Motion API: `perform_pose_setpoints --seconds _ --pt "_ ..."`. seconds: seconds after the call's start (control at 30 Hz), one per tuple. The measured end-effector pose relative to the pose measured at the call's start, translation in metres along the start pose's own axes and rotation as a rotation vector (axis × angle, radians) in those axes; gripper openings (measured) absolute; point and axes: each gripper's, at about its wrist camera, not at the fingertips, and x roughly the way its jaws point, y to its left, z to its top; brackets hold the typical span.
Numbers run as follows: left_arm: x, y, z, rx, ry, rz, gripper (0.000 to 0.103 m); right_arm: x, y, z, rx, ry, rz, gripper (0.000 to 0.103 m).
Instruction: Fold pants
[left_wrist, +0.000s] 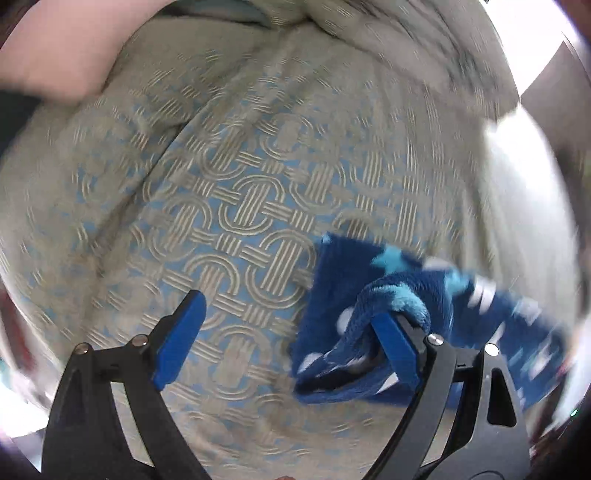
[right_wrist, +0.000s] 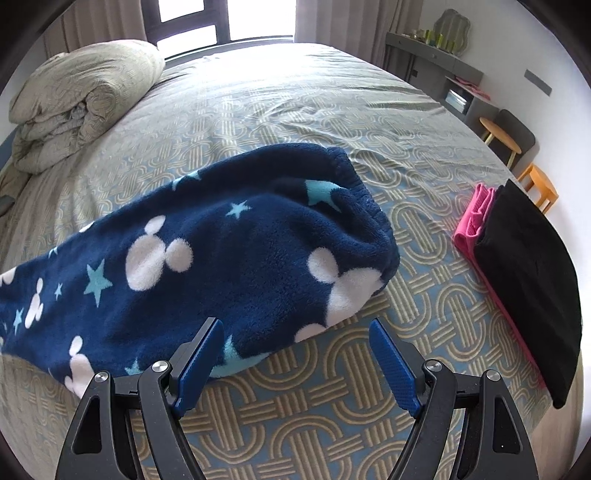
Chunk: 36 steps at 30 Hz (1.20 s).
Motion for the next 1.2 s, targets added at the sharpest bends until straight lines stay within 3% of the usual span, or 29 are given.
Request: perform_pose_setpoints --seconds 0.1,0.17,0.2,0.23,0.27,0.33,0.47,0.63,0.77,0.9,0.97,1.03,1.1,1.2 --pt "-0.014 0.024 0.000 -0.210 -0.066 -0.132 0.090 0.002 0.007 0.002 -0.008 0.012 0.016 0.082" --pt "-0.018 0.021 0.001 -0.218 -0.046 -0.267 0.090 0.001 0.013 0.003 -0.027 0.007 0.016 0.082" --pt "-0.019 0.013 0.001 -0.173 -0.025 -0.284 0.090 0.000 0.017 0.004 -0.039 0.004 0.014 0.082" --pt "-0.021 0.005 0.000 -0.122 -0.024 -0.262 0.090 0.000 0.021 0.004 -0.053 -0.001 0.010 0.082" --pt "-0.027 -0.005 -0.002 -0.061 -0.057 -0.186 0.090 -0.001 0.024 0.004 -0.064 -0.005 0.008 0.082" --pt "-0.031 -0.013 -0.007 -0.037 -0.093 -0.142 0.090 -0.003 0.029 0.004 -0.081 -0.011 0.006 0.082" --pt "-0.016 -0.021 -0.032 -0.034 -0.045 -0.225 0.090 -0.003 0.032 0.004 -0.096 -0.013 0.010 0.082" --pt "0.017 -0.029 -0.088 -0.018 -0.038 -0.174 0.090 -0.001 0.018 0.003 -0.075 -0.012 -0.001 0.082" --pt "0.030 -0.044 -0.136 -0.022 -0.044 -0.235 0.090 -0.001 -0.012 0.003 -0.018 -0.020 -0.030 0.082" --pt "0.034 -0.086 -0.185 0.064 -0.005 -0.262 0.090 0.005 -0.054 0.000 0.104 -0.007 -0.002 0.082" --pt "0.034 -0.113 -0.209 0.119 0.028 -0.316 0.090 0.012 -0.075 -0.003 0.170 0.009 0.023 0.082" --pt "0.031 -0.152 -0.237 0.246 0.077 -0.398 0.090 0.020 -0.090 -0.004 0.208 0.020 0.036 0.082" --pt "0.024 -0.202 -0.270 0.434 0.128 -0.477 0.090 0.025 -0.099 -0.004 0.218 0.027 0.043 0.082" --pt "0.024 -0.272 -0.316 0.670 0.250 -0.580 0.090 0.031 -0.107 -0.003 0.227 0.029 0.072 0.082"
